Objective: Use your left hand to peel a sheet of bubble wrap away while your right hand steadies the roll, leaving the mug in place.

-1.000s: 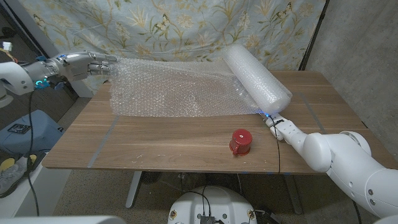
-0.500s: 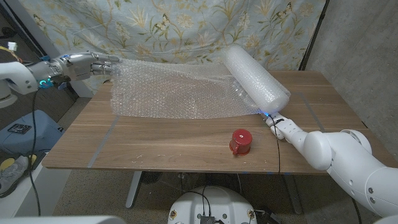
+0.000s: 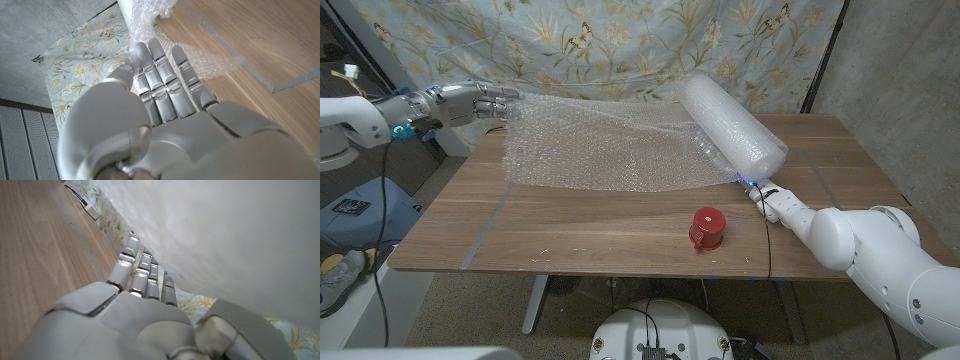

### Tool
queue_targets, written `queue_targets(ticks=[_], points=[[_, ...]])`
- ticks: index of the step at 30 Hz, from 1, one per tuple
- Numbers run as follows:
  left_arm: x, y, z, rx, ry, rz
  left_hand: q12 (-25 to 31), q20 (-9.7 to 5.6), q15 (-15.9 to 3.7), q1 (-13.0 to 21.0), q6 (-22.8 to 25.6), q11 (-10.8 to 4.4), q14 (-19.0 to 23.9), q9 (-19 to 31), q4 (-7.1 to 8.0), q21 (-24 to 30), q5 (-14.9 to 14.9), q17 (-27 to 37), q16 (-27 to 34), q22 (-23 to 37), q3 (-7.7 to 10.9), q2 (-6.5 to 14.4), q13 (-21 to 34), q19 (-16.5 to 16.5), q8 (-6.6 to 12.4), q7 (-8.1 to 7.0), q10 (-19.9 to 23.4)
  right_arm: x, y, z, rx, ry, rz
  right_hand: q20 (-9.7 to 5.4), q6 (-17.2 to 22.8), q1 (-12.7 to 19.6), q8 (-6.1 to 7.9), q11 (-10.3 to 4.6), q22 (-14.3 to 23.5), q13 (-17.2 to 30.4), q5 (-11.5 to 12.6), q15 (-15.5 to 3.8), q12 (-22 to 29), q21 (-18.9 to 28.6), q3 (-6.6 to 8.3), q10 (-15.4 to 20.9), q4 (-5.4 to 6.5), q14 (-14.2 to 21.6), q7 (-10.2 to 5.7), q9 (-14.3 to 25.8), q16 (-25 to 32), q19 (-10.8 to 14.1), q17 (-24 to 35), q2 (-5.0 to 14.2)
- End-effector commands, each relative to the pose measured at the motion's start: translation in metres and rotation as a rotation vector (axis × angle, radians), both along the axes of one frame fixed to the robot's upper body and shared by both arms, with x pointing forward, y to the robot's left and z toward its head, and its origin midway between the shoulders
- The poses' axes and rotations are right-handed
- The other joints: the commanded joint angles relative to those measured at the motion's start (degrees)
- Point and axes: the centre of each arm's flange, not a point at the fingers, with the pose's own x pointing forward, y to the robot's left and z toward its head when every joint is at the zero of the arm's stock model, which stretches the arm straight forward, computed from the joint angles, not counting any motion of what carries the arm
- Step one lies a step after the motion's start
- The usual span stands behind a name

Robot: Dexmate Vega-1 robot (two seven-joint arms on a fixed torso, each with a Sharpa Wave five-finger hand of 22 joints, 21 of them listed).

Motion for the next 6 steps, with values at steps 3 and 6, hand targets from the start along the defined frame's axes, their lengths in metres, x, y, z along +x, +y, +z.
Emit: queue_targets(ticks=[3, 6], points=[[0.0036, -0.0192, 0.0031, 0.013, 0.0, -0.005, -0.24, 0.18, -0.6, 0.12, 0.88, -0.58, -0.42, 0.48, 0.43, 0.35, 0.42, 0.18, 0.0, 0.1, 0.16, 0.27, 0.13, -0.21, 0.01, 1.18, 0.82, 0.0018, -0.0037, 0.0019, -0.003, 0.015, -0.014, 0.01, 0.23, -0.07, 0.32, -0.13, 0.34, 0.12, 0.28, 0.07, -0.11, -0.17, -0.45, 0.36, 0.16, -0.27, 0.02, -0.04, 0.47, 0.13, 0.04, 0.46], [0.0033, -0.0247, 0.0023, 0.02, 0.0, -0.001, -0.24, 0.16, -0.67, 0.12, 0.94, -0.58, -0.4, 0.5, 0.41, 0.43, 0.43, 0.2, 0.0, 0.09, 0.17, 0.25, 0.14, -0.19, 0.01, 1.22, 0.92, 0.0024, -0.0034, 0.0026, -0.005, 0.017, -0.017, 0.09, 0.29, -0.06, 0.33, -0.06, 0.35, 0.14, 0.32, 0.07, -0.16, -0.21, -0.5, 0.36, 0.15, -0.34, -0.01, -0.03, 0.47, 0.19, 0.01, 0.47]])
